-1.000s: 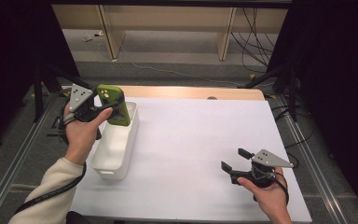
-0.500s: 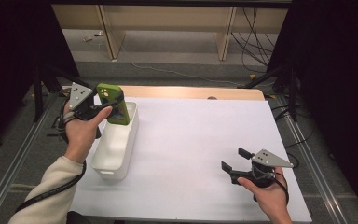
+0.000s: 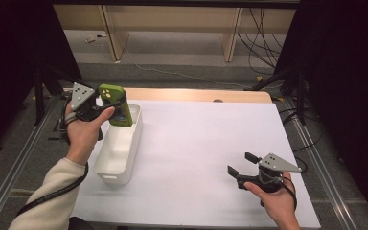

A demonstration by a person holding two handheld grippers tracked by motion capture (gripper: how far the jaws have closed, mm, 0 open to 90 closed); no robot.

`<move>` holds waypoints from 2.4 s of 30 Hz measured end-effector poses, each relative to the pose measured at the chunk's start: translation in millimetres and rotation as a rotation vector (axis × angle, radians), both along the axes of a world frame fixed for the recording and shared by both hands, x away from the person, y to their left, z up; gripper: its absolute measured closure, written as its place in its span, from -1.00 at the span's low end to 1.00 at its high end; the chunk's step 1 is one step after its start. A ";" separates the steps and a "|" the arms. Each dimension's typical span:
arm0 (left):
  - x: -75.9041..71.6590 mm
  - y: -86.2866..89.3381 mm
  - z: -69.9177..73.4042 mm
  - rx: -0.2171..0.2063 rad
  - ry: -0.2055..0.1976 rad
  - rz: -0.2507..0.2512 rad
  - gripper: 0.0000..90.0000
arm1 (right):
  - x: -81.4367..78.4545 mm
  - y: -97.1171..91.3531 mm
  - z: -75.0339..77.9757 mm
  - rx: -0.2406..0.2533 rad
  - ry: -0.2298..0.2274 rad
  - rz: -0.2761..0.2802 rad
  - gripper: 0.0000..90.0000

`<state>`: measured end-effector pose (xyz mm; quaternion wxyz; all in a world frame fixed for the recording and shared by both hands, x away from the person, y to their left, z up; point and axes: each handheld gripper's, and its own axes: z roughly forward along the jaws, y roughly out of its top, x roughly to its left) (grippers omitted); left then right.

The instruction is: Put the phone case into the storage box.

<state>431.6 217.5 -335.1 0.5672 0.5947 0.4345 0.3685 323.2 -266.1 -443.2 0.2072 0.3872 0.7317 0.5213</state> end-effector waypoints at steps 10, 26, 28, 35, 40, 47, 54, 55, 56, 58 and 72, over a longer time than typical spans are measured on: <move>3.6 1.7 -0.1 -0.001 0.003 0.008 -0.64 | 0.3 -0.1 -0.1 0.001 -0.002 -0.002 -0.64; 10.2 2.7 -1.9 0.001 0.009 0.017 -0.64 | 0.5 -0.5 -0.4 0.003 -0.002 -0.004 -0.64; 11.0 2.4 -2.3 0.001 0.009 0.018 -0.64 | 0.6 -0.7 -0.5 0.003 -0.002 -0.005 -0.64; 13.4 3.0 -3.9 0.006 0.014 0.021 -0.64 | 0.9 -0.8 -0.5 0.004 -0.002 -0.006 -0.64; 15.6 2.5 -5.3 0.009 0.017 0.021 -0.64 | 0.9 -0.7 -0.5 0.004 -0.003 -0.005 -0.64; 18.0 2.2 -6.6 0.012 0.020 0.022 -0.64 | 0.9 -1.0 -0.4 0.004 -0.003 -0.007 -0.64; 20.7 2.4 -8.2 0.010 0.023 0.026 -0.64 | 0.8 -1.5 -0.1 0.000 -0.003 -0.009 -0.64; 21.1 2.5 -8.3 0.012 0.023 0.027 -0.64 | 0.8 -1.5 -0.1 0.000 -0.003 -0.010 -0.64; 21.4 2.6 -8.5 0.012 0.024 0.027 -0.64 | 0.9 -1.6 -0.1 0.000 -0.003 -0.011 -0.64; 22.1 2.6 -8.9 0.011 0.025 0.028 -0.64 | 1.1 -1.5 -0.4 0.002 -0.005 -0.010 -0.64; 26.9 2.1 -12.2 0.012 0.034 0.034 -0.64 | 0.9 -1.7 -0.1 -0.001 -0.003 -0.011 -0.64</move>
